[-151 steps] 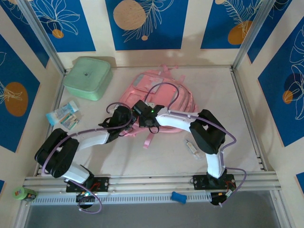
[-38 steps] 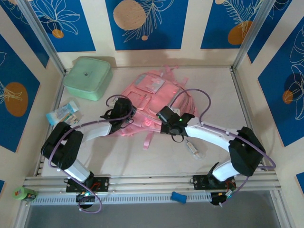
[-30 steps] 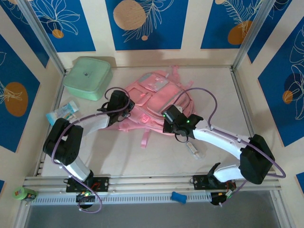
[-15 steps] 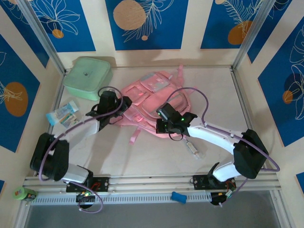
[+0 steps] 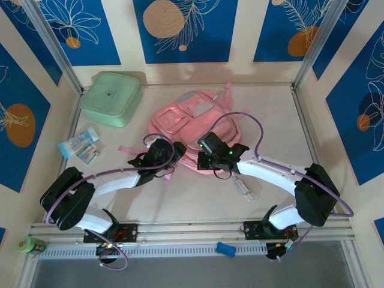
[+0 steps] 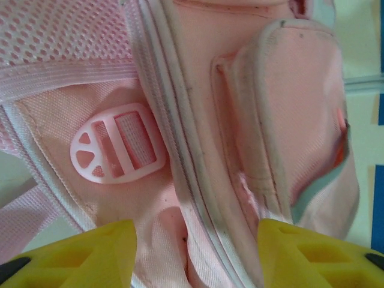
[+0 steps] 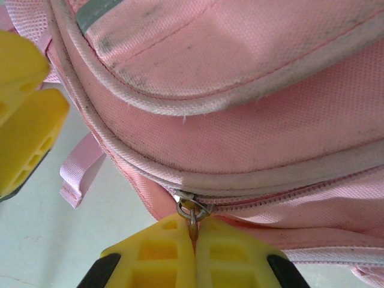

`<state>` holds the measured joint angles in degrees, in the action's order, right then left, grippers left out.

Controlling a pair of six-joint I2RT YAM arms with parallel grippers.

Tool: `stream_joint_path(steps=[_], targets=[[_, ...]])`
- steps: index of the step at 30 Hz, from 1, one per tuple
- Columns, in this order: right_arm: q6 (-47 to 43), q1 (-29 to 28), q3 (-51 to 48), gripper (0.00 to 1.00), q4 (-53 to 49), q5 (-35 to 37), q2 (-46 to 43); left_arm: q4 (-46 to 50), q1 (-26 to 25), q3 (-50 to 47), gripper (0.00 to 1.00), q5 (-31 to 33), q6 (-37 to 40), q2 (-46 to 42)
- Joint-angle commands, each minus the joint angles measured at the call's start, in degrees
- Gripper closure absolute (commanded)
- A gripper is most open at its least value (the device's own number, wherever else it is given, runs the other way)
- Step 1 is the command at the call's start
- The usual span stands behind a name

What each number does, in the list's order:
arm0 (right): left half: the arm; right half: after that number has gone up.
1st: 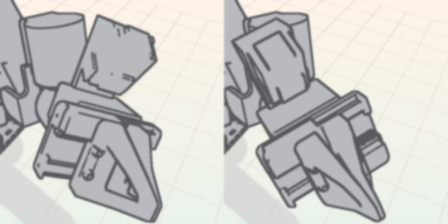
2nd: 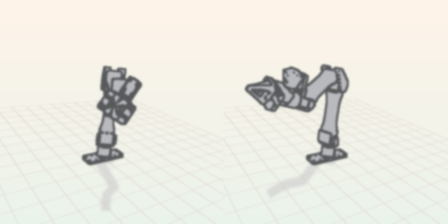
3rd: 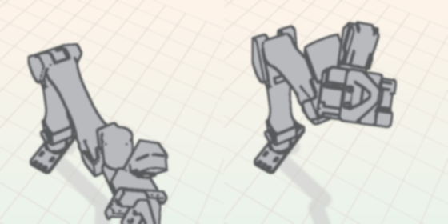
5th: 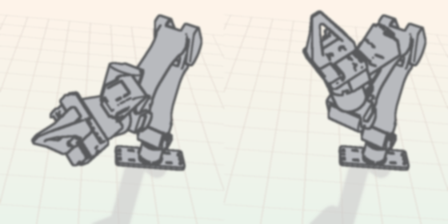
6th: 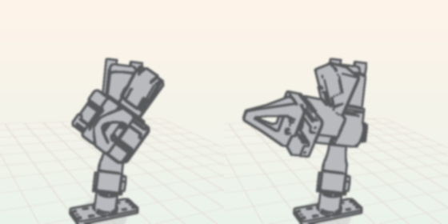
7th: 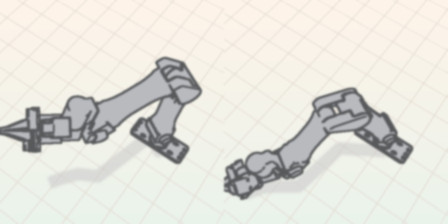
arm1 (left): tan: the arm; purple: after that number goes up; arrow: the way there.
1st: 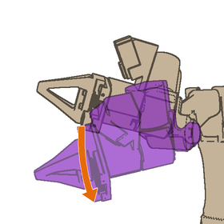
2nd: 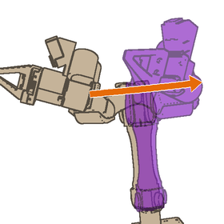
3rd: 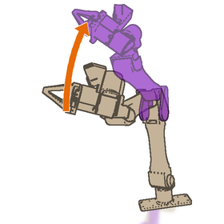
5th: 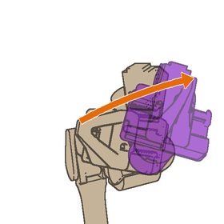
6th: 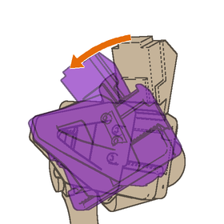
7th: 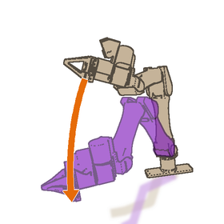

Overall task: Pack the student bag
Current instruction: Zip the student bag at the center of the table.

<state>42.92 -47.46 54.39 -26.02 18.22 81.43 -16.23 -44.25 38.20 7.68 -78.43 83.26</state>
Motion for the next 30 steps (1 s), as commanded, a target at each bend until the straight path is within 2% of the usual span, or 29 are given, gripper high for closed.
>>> stream_joint_path(steps=[1,6,10,14,21,25,28,30], targets=[[0.67,-0.78,-0.71,1.00,1.38,-0.05,-2.22,-2.67,-2.73,3.39,0.48,4.76,-4.00,2.58],[0.85,-0.99,0.17,1.00,1.19,0.38,-1.87,-4.99,-5.56,4.64,0.58,8.54,-6.25,5.97],[0.84,-1.14,0.59,1.00,0.71,1.28,-1.09,-5.12,-6.50,7.23,0.79,10.07,-5.46,8.40],[1.28,-1.70,1.32,1.00,-2.58,4.10,-1.52,-4.27,-6.18,5.90,1.00,13.48,-2.59,6.53],[0.16,-1.63,-0.46,1.00,-11.16,12.33,-6.54,6.03,-1.45,5.02,1.00,12.64,7.19,-1.56],[-1.37,1.26,-2.10,1.00,-15.06,13.74,-9.61,10.11,4.86,4.88,1.00,4.38,13.46,-4.47],[-3.18,5.17,-3.60,1.00,-15.53,10.94,-11.49,9.77,10.53,2.81,1.00,-1.28,15.09,-6.33],[-4.75,6.84,-3.84,1.00,-15.40,9.91,-11.98,10.00,13.38,2.14,1.00,-2.90,17.03,-7.94]])
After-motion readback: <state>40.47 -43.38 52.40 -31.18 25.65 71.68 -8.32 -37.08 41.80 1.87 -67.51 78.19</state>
